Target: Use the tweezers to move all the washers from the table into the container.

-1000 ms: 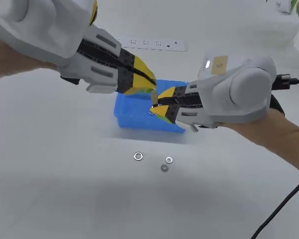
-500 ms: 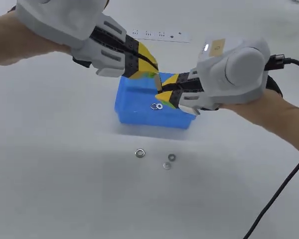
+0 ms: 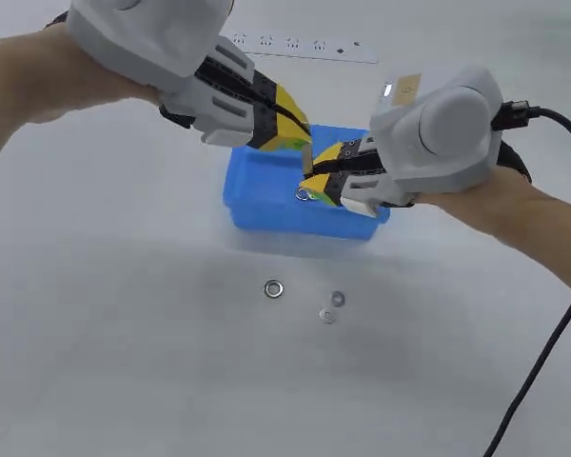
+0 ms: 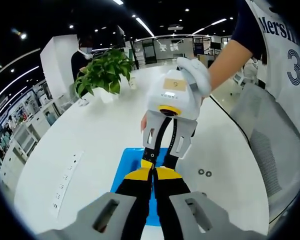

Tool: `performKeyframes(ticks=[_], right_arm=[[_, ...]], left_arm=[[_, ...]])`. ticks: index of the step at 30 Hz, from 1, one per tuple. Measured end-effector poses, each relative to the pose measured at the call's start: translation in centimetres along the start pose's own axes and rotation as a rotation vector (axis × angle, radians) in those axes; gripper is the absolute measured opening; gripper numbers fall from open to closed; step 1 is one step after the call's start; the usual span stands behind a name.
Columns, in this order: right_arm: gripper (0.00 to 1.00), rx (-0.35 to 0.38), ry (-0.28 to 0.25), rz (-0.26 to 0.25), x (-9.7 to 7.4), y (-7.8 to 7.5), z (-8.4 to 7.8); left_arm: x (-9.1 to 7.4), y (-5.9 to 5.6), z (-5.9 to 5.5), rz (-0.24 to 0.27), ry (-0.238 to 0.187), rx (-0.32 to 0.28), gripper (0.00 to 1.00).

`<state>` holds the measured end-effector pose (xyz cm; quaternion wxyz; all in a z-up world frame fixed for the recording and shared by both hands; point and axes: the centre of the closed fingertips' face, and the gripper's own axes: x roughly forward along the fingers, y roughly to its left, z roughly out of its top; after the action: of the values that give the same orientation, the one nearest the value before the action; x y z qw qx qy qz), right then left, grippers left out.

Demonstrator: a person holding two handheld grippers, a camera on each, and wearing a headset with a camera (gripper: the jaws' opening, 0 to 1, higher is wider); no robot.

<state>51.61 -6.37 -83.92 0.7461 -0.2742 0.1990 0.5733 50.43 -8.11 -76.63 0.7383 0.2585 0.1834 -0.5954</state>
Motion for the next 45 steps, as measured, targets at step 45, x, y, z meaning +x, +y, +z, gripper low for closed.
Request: performKeyframes(ticks=[45], right_arm=[[0.12,-0.044,-0.044,-0.044,-3.6,2.0,3.3]], left_arm=[[-2.9,-3.3,3.9,0.023,-0.018,0.084,0.05]])
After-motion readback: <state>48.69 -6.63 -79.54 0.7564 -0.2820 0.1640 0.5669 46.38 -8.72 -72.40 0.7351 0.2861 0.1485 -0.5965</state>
